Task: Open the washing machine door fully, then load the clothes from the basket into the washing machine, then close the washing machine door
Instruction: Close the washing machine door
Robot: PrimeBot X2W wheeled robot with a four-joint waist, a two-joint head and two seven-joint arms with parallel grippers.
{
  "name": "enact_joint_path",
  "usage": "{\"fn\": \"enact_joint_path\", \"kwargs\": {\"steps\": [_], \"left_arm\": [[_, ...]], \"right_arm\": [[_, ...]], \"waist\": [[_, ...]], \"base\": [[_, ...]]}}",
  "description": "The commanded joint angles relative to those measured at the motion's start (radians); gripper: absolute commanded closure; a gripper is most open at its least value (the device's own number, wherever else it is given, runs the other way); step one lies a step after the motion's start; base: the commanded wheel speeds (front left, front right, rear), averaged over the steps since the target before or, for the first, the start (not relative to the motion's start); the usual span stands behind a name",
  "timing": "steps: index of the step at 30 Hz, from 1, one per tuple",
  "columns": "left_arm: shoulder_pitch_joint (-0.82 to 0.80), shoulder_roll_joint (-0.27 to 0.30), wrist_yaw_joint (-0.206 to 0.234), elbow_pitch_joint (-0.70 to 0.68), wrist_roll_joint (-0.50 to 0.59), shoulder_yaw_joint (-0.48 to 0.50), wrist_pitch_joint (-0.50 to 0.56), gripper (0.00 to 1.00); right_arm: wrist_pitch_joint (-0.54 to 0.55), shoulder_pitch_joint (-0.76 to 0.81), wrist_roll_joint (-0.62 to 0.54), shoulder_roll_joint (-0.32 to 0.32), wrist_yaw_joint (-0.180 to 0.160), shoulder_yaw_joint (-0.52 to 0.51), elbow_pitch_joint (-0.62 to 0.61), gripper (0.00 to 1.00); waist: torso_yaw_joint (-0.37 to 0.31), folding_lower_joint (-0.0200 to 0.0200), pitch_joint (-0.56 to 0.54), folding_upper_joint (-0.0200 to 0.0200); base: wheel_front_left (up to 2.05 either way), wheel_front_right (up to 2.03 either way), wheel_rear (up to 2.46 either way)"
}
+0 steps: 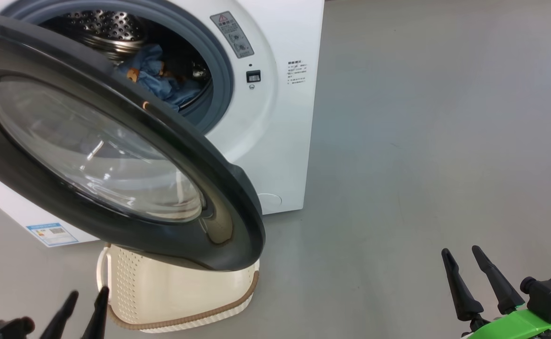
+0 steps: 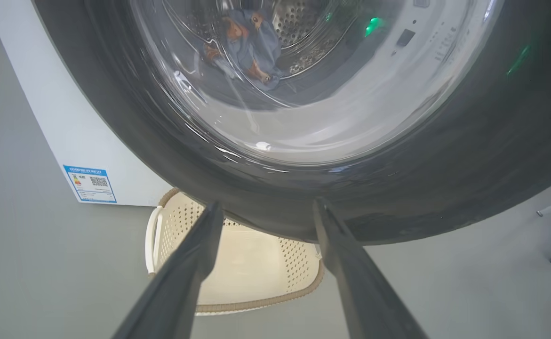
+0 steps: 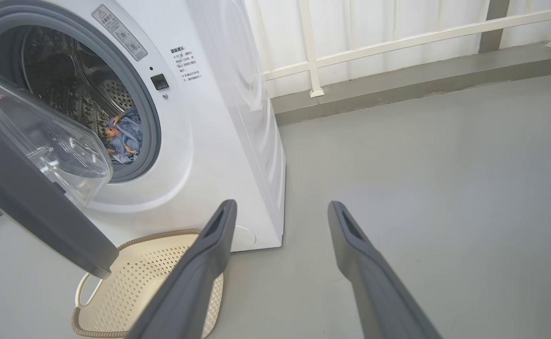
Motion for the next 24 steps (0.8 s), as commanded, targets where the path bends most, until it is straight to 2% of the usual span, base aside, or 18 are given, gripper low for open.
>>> {"fn": "enact_joint_path", "kwargs": {"steps": [1,10,13,19,24], "left_arm": [[-0.034,0.019,-0.003,-0.025,0.032,0.058,-0.013,0.0],[0.007,-0.112,-0.003,-0.096,0.296,0.205,-0.013,0.0],[0.024,-0.158,-0.003,-0.108,0.355,0.248,-0.013,0.0],[0.041,-0.216,-0.003,-0.091,0.411,0.284,-0.013,0.0],[0.041,-0.233,-0.003,-0.091,0.426,0.303,-0.013,0.0]], "right_arm": [[-0.005,-0.015,0.007,-0.017,0.002,0.019,-0.025,0.0],[-0.005,-0.03,0.004,-0.015,0.002,0.013,-0.026,0.0],[-0.005,-0.032,0.004,-0.015,0.002,0.014,-0.025,0.0],[-0.005,-0.033,0.003,-0.009,0.002,0.015,-0.023,0.0],[-0.005,-0.037,0.003,-0.008,0.002,0.017,-0.024,0.0]], "waist": [[-0.001,0.0,0.001,0.0],[-0.009,0.0,0.003,0.0],[-0.01,0.0,0.003,0.0],[-0.007,0.0,0.006,0.0],[-0.003,0.0,0.009,0.0]], "base": [[0.0,0.0,0.0],[0.0,0.0,0.0],[0.0,0.0,0.0],[0.0,0.0,0.0],[0.0,0.0,0.0]]}}
